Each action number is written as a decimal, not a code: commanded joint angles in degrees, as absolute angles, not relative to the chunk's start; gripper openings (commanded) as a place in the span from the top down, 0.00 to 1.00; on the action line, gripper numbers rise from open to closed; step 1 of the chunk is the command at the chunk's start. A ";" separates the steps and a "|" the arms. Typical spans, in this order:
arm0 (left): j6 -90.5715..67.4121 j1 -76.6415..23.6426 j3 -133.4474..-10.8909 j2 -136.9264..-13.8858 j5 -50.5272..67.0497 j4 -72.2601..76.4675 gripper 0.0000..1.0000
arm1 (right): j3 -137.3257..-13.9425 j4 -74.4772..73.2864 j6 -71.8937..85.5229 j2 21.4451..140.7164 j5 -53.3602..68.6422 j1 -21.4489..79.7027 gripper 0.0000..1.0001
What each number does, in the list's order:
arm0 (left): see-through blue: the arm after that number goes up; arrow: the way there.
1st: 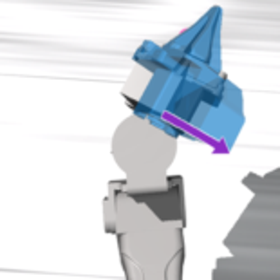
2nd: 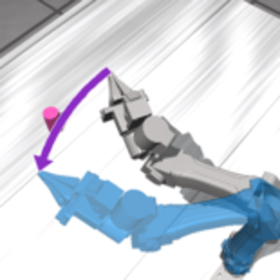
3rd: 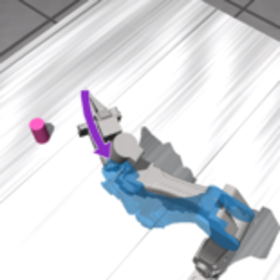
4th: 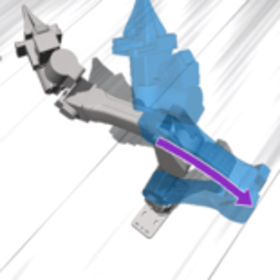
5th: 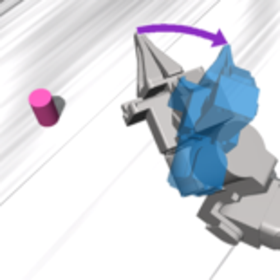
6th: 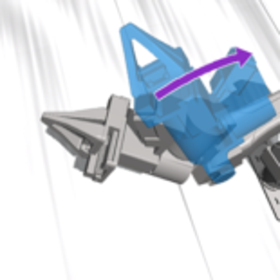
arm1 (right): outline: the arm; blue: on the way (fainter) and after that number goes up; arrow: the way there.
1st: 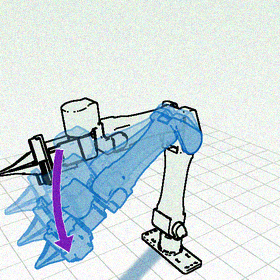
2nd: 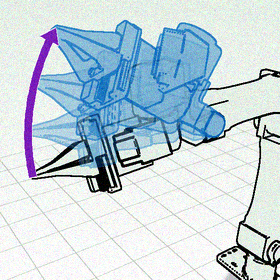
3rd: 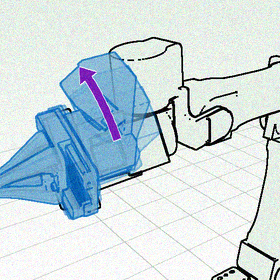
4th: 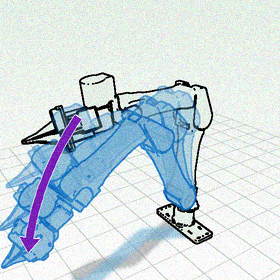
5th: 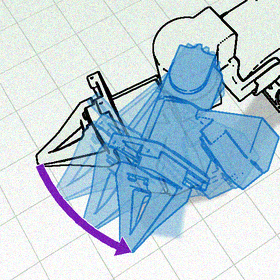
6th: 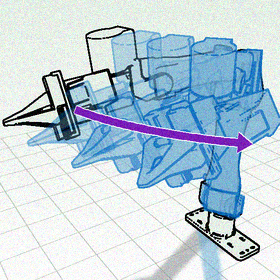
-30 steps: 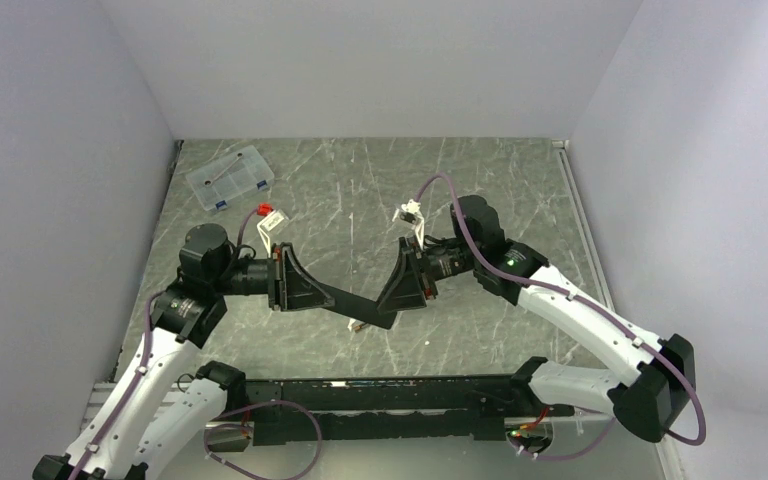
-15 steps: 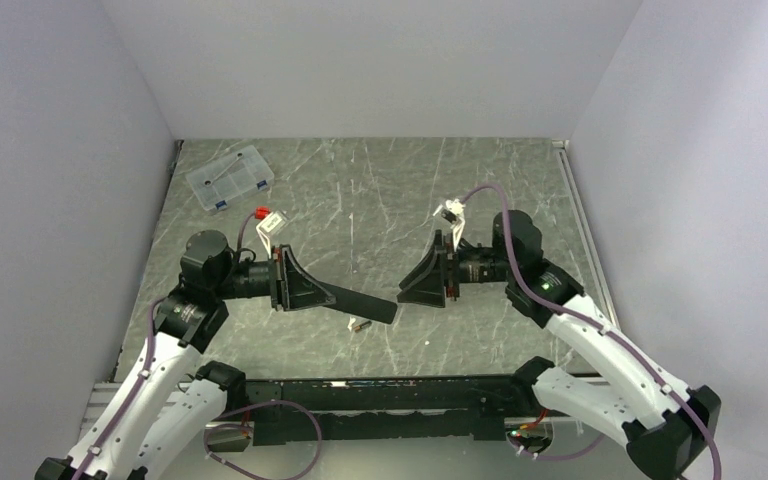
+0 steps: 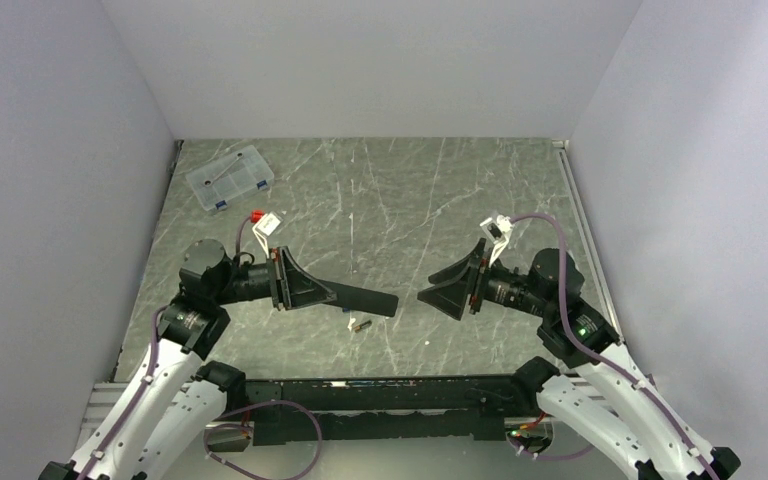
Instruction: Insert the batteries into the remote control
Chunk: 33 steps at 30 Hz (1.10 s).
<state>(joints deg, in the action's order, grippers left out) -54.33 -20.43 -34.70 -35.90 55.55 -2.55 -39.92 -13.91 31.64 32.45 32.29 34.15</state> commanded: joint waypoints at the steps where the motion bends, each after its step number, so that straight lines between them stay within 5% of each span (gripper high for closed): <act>1: -57.03 -20.32 -34.17 -33.71 52.16 0.71 1.00 | -37.76 -11.13 38.57 31.61 32.44 34.01 0.35; 15: -63.60 -20.30 -31.13 -30.38 46.99 0.09 1.00 | -36.17 -6.09 47.71 34.07 29.91 35.01 0.45; 33: -70.08 -20.30 -26.06 -29.36 45.42 3.09 1.00 | -38.86 -3.36 48.78 43.84 15.60 49.11 0.48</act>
<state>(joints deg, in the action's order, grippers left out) -68.84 -20.45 -25.96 -29.61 45.71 -0.16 -35.73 -5.96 48.23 42.85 20.38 47.57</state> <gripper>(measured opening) 0.228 0.523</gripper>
